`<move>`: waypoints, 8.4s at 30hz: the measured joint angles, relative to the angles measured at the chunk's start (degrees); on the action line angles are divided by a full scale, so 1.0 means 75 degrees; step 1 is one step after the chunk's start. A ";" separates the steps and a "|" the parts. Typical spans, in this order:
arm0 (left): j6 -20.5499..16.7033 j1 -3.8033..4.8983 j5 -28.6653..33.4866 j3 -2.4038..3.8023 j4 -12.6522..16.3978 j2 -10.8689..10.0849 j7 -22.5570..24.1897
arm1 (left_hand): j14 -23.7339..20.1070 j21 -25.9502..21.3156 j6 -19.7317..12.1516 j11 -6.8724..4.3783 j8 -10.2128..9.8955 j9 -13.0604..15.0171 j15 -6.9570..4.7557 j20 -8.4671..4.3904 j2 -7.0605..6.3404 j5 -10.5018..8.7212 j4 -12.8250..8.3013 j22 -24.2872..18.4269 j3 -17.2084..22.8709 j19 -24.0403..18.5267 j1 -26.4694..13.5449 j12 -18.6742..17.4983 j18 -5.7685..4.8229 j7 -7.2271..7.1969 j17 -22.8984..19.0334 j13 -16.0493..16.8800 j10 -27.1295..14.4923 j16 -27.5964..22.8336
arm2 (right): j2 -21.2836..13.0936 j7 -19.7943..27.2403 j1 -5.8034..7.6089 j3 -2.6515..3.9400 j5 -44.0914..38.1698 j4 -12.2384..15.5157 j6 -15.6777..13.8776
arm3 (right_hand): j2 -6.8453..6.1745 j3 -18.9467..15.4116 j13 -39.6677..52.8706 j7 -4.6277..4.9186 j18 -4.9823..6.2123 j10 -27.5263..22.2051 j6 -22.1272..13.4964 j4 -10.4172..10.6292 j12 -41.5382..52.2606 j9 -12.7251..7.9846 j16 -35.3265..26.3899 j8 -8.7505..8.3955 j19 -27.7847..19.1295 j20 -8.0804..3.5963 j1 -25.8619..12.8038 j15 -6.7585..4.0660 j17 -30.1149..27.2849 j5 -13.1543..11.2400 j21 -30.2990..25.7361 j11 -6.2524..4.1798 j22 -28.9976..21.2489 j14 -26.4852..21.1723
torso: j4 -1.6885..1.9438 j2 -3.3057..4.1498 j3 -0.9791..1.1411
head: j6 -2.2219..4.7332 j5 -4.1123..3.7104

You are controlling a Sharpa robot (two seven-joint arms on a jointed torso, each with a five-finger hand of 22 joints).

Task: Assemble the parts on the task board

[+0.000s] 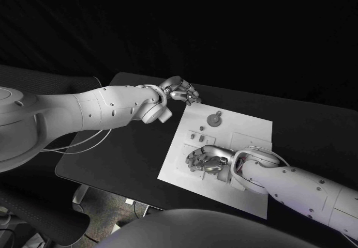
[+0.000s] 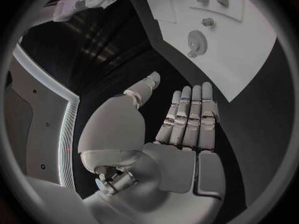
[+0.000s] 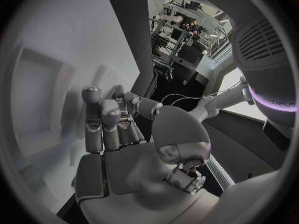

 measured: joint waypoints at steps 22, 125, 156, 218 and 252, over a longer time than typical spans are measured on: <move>0.0004 0.0000 0.0000 0.0000 -0.0007 -0.0003 -0.0008 | 0.0000 0.0000 0.0000 0.0000 0.0000 -0.0006 0.0000 0.0000 0.0000 0.0000 0.0000 0.0006 0.0000 0.0000 0.0000 0.0000 0.0097 0.0000 0.0006 0.0001 0.0000 0.0000 | -0.0053 0.0000 -0.0001 0.0000 -0.0006 0.0031 0.0096 | -0.0102 -0.0062 -0.0022 -0.0289 -0.0006 -0.0055 -0.0639 -0.0062 -0.0030 -0.0211 0.0049 -0.0196 -0.0012 0.0039 0.0102 0.0039 -0.0130 0.0000 -0.0112 0.0141 0.0008 -0.0044 | 0.0001 0.0001 -0.0001 | 0.0000 -0.0022; -0.0232 -0.0017 -0.0201 -0.0046 0.0188 -0.0186 -0.0318 | 0.1037 0.0594 0.0056 -0.0396 0.0142 -0.0172 -0.0515 -0.0479 -0.0343 0.0000 0.0508 0.0770 -0.0482 0.0892 -0.0828 0.0266 0.0116 -0.0001 0.0896 0.0561 0.0889 0.0538 | -0.3752 -0.3227 0.1073 0.0165 0.0634 0.2634 -0.0439 | -0.0963 -0.2971 0.6735 -0.0269 0.0619 0.0643 0.1650 0.1184 0.6754 0.0284 0.0061 0.0942 0.0113 -0.0172 -0.1712 -0.1415 -0.0116 0.0446 -0.0558 -0.0313 0.0241 0.0072 | -0.0149 -0.0102 0.0041 | 0.0350 -0.1466; -0.0210 -0.0016 -0.0045 -0.0170 0.1317 -0.0480 -0.0501 | 0.0624 0.0286 0.0055 -0.0203 0.0173 -0.0220 -0.0270 -0.0316 -0.0164 0.0242 0.0641 0.0691 -0.0367 0.0475 -0.0941 -0.0031 0.0007 -0.0001 0.0940 0.0599 0.0588 0.0124 | -0.2973 -0.4804 0.0854 -0.0169 0.0238 0.2647 -0.0030 | -0.1925 -0.3024 0.7191 -0.0514 0.0601 0.0747 0.2007 0.2357 0.7662 0.0184 0.0737 0.0675 0.0164 -0.0336 -0.2935 -0.1419 0.0910 0.0024 -0.0170 -0.0326 0.0238 0.0188 | -0.0251 -0.0388 0.0071 | 0.0073 -0.2040; -0.0003 -0.0012 -0.0075 -0.0182 0.1370 -0.0530 -0.0765 | 0.0626 0.0262 0.0055 -0.0204 0.0199 -0.0232 -0.0272 -0.0313 -0.0100 0.0178 0.0682 0.0704 -0.0408 0.0476 -0.1005 -0.0060 0.0063 -0.0001 0.0972 0.0627 0.0588 0.0060 | -0.2205 -0.5042 0.0565 -0.0227 0.0098 0.1693 0.0320 | -0.0542 -0.4084 0.7064 -0.0394 0.0563 0.0862 0.2510 0.0695 0.7786 0.1826 0.0676 0.0642 -0.0120 -0.0153 -0.1786 -0.1459 0.0813 0.1332 0.0186 -0.0309 0.0235 0.0283 | -0.0264 -0.0391 0.0070 | 0.0000 -0.2051; 0.0064 -0.0012 -0.0142 -0.0182 0.1223 -0.0496 -0.0831 | 0.0626 0.0265 0.0055 -0.0204 0.0225 -0.0238 -0.0273 -0.0286 -0.0100 0.0178 0.0682 0.0714 -0.0408 0.0451 -0.1005 -0.0060 0.0109 -0.0001 0.0984 0.0633 0.0588 0.0030 | -0.2418 -0.5110 0.0994 -0.0302 0.2678 0.2178 -0.0428 | -0.0389 -0.3592 0.7036 -0.0416 0.0603 0.0836 0.2625 0.0161 0.7816 0.0250 0.0639 0.0453 -0.0094 -0.0099 -0.1884 -0.1441 0.0803 0.1333 0.0185 -0.0339 0.0234 0.0265 | -0.0267 -0.0387 0.0067 | 0.0000 -0.2002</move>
